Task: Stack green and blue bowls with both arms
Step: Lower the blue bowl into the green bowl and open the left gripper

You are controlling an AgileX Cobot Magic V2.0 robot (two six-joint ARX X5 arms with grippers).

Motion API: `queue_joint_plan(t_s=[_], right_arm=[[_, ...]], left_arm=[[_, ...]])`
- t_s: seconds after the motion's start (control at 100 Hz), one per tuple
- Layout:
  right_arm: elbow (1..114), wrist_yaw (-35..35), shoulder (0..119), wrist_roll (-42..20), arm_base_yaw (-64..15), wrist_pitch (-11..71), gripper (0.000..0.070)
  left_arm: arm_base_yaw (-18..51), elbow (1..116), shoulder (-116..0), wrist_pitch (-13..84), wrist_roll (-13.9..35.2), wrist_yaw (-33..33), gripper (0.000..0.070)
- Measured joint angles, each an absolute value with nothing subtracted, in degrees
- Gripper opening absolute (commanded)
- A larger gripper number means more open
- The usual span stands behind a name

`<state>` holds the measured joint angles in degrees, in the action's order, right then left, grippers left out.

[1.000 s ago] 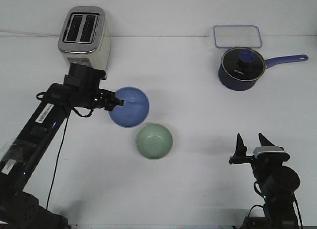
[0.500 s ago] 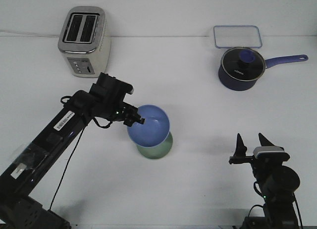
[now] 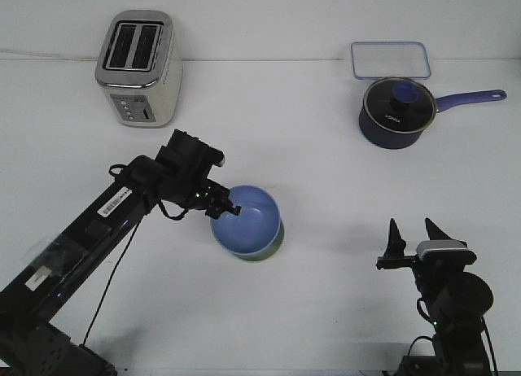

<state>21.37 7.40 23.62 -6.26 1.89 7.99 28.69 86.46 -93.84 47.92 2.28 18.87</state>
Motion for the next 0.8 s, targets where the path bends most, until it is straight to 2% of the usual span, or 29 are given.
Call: queue_joint_plan(t_s=[0.19, 0.8], right_arm=[[21.37, 7.4, 23.62, -6.28, 1.89, 7.88, 0.0492], [21.37, 7.4, 23.62, -6.28, 1.89, 7.42, 0.0492]], left_arm=[[28.69, 84.47, -93.93, 45.01, 2.48, 18.85, 0.0009], [31.38, 84.07, -99.11, 44.47, 2.63, 19.03, 0.001]])
